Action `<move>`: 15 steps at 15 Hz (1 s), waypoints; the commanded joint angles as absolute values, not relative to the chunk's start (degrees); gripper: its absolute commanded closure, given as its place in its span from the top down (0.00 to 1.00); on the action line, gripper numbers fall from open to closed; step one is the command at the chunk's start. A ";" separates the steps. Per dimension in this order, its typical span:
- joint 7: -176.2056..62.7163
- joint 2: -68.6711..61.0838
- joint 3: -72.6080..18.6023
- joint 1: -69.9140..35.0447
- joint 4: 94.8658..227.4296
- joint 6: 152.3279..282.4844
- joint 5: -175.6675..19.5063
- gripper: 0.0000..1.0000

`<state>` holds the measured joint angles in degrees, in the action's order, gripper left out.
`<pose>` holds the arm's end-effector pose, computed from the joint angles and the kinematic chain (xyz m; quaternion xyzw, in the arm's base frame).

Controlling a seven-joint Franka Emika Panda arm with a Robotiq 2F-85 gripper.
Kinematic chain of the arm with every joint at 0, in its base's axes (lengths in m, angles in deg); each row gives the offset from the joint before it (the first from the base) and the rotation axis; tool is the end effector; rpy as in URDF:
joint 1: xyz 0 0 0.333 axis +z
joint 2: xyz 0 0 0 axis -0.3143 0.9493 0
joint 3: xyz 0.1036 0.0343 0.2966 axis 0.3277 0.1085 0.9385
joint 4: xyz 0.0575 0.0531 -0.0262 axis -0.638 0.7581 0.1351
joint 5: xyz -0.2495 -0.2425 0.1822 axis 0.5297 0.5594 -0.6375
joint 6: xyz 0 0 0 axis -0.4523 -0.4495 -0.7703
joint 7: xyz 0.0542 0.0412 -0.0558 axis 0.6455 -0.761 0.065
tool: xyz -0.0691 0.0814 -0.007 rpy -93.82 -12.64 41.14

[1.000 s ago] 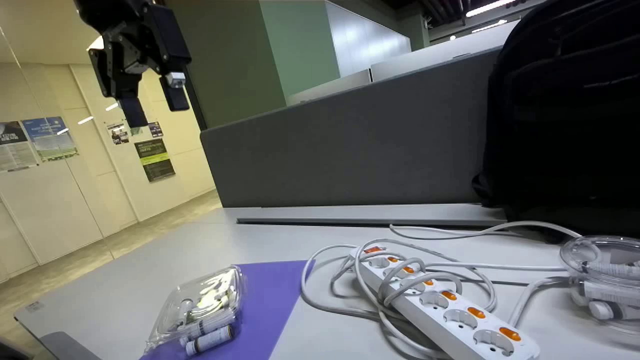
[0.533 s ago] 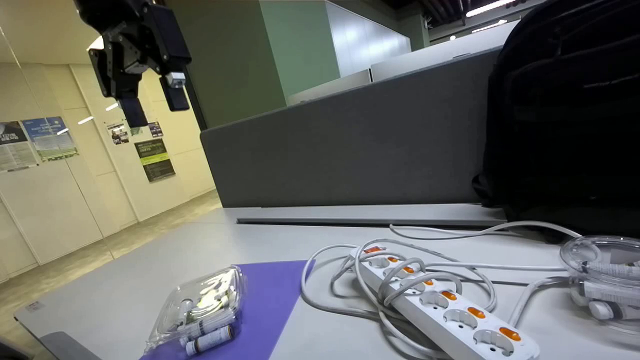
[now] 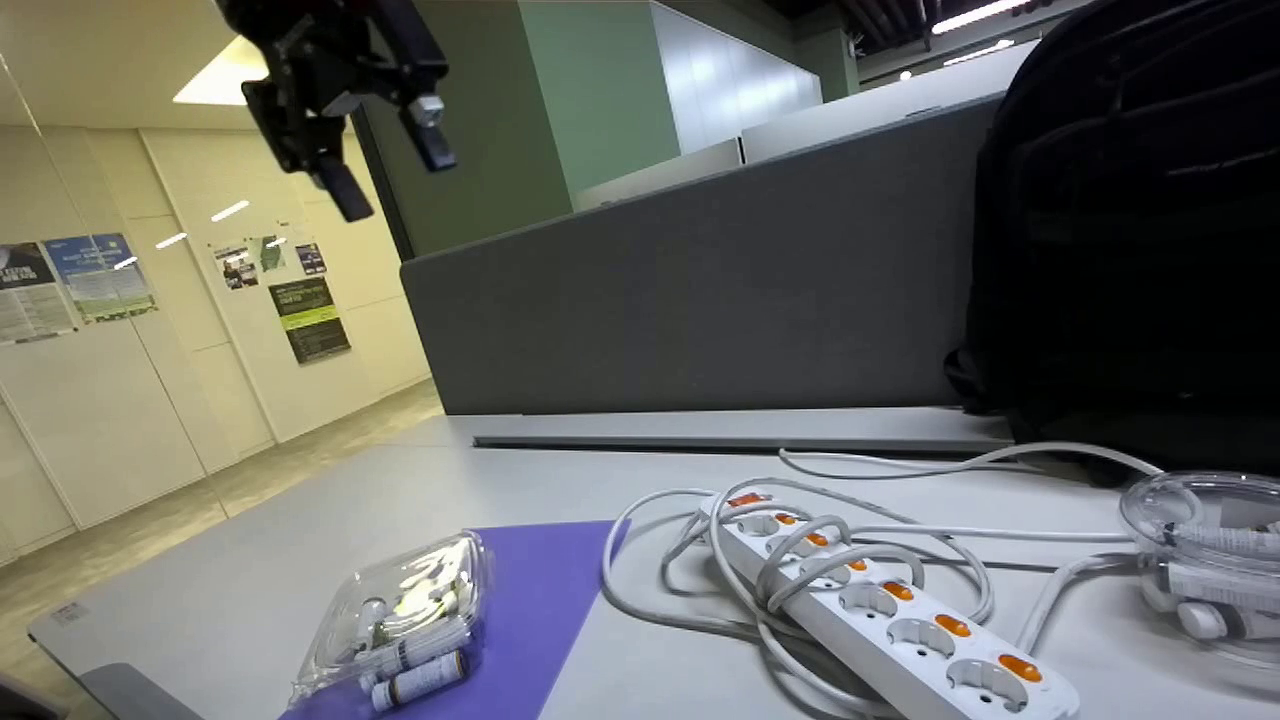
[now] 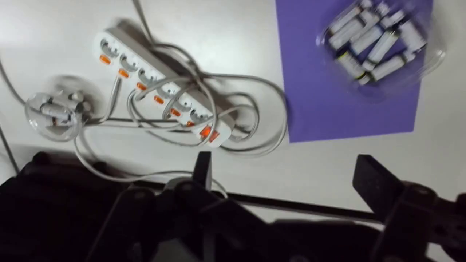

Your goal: Flip a switch on the extension cord

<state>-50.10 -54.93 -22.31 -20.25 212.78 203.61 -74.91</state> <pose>0.3847 -0.0127 0.5029 0.9933 0.0291 0.0976 0.0547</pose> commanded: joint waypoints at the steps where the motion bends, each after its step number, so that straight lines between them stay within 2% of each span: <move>1: -52.38 -49.38 -23.41 -23.80 211.85 215.47 -70.40 1.00; 6: -50.51 -37.67 -28.76 -28.08 209.78 225.22 -71.69 1.00; 10: -50.57 -31.22 -32.71 -29.81 207.04 221.91 -74.95 1.00; 11: -49.57 -33.98 -31.97 -29.33 210.49 225.13 -73.32 1.00; 15: -49.63 -31.09 -32.97 -29.80 208.41 223.66 -74.44 1.00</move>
